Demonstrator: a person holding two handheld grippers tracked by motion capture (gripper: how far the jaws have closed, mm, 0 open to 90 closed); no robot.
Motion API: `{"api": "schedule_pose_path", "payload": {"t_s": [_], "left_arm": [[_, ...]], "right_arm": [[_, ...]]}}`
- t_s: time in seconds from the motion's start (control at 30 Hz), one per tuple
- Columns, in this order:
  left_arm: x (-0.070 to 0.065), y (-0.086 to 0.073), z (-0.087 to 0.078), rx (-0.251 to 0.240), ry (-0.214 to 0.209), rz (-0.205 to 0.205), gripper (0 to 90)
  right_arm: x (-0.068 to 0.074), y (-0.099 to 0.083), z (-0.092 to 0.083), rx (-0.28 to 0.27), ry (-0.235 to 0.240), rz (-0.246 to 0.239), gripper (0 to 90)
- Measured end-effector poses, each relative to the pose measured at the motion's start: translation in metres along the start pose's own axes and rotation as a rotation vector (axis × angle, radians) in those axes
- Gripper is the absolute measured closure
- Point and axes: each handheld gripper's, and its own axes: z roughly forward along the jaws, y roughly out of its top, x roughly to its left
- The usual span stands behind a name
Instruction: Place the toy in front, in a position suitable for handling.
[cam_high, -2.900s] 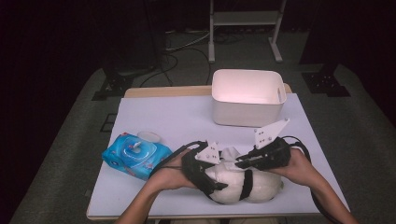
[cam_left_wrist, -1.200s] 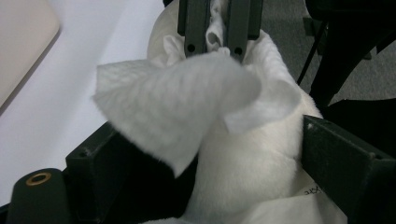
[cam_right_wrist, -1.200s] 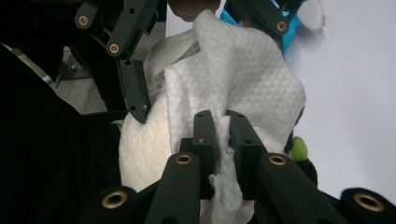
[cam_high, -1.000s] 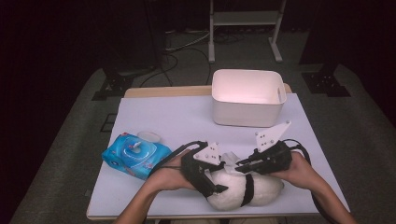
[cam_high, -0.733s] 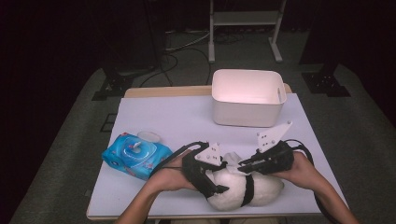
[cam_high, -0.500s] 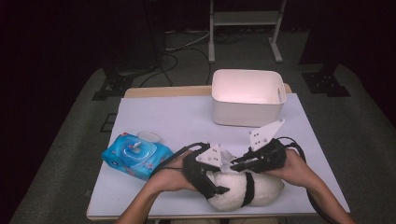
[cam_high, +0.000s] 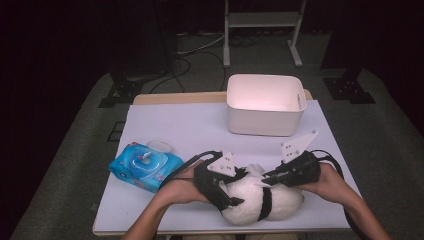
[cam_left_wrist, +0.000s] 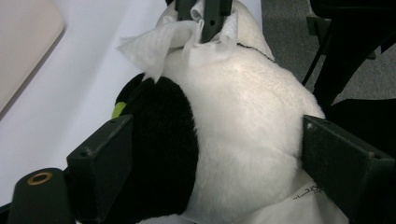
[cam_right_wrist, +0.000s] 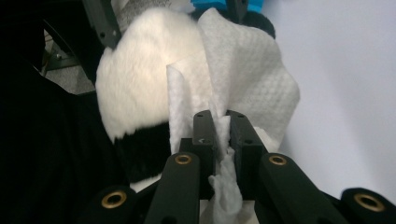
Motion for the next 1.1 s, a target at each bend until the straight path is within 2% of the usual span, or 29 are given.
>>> {"api": "schedule_pose_path", "payload": {"t_s": [0.3, 0.5, 0.6, 0.8, 1.1], "left_arm": [[0.006, 0.003, 0.000, 0.010, 0.004, -0.013, 12.6], [0.009, 0.004, 0.000, 0.017, 0.005, -0.019, 12.6], [0.009, 0.005, 0.002, 0.018, 0.001, -0.018, 12.5], [0.009, 0.005, 0.002, 0.023, 0.004, -0.019, 12.5], [0.011, 0.005, 0.004, 0.022, 0.006, -0.023, 12.5]], "right_arm": [[0.003, -0.030, -0.023, -0.038, -0.021, 0.045, 81.4], [0.007, -0.046, -0.029, -0.052, -0.034, 0.074, 81.3], [0.008, -0.048, -0.030, -0.065, -0.037, 0.078, 81.1], [0.012, -0.039, -0.023, -0.070, -0.042, 0.044, 80.8], [0.013, -0.015, 0.001, -0.060, 0.009, -0.011, 80.7]]}}
